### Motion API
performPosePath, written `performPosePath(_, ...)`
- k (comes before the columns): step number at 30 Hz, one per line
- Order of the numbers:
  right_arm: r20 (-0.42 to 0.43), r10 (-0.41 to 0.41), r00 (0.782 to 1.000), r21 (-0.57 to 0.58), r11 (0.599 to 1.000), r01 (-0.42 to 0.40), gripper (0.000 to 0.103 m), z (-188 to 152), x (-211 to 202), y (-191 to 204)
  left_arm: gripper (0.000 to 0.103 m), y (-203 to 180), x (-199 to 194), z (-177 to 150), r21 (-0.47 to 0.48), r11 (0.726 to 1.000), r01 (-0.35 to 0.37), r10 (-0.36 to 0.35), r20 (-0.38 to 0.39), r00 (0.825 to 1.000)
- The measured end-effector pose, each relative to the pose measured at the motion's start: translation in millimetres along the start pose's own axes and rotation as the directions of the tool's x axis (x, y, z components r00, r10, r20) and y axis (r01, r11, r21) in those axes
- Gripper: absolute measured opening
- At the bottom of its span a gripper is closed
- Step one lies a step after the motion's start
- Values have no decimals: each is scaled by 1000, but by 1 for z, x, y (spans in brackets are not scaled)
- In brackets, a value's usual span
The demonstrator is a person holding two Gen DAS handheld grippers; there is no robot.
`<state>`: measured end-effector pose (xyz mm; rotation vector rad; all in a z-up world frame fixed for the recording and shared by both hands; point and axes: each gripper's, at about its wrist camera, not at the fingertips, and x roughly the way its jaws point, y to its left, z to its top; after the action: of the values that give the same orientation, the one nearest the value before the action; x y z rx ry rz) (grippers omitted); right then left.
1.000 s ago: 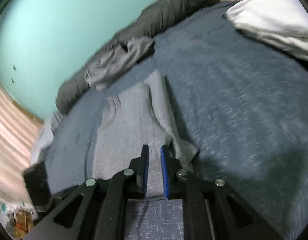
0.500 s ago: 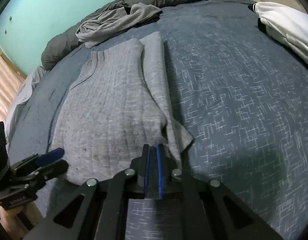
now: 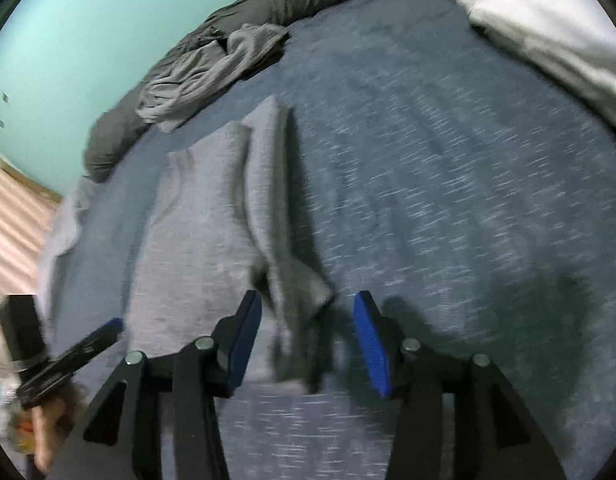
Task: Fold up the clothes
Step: 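Grasp the folded sweatshirt's edge with the right tool, then grasp the sweatshirt with the left tool while the right tool grips it too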
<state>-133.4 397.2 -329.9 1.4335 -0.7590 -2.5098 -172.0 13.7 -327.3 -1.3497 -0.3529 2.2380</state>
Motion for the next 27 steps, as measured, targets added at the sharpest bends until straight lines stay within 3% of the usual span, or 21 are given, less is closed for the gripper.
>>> performPosePath(9, -125, 3, 992, -28, 1000, -7, 66, 4, 29, 9, 69, 36, 32, -4, -180, 980, 79, -99, -103, 990)
performPosePath(14, -180, 7, 984, -32, 999, -13, 67, 5, 44, 12, 70, 45, 51, -9, -263, 950, 167, -196, -86, 977)
performPosePath(21, -196, 28, 980, -60, 997, -41, 67, 2, 48, 5, 68, 36, 58, -9, -212, 964, 163, -181, -68, 981)
performPosePath(24, -203, 37, 978, -76, 996, -54, 51, 0, 46, 9, 66, 34, 57, -7, -197, 967, 159, -175, -64, 983)
performPosePath(27, -203, 28, 979, -84, 995, -46, 51, 1, 48, 10, 66, 36, 60, -3, -198, 967, 161, -177, -66, 982)
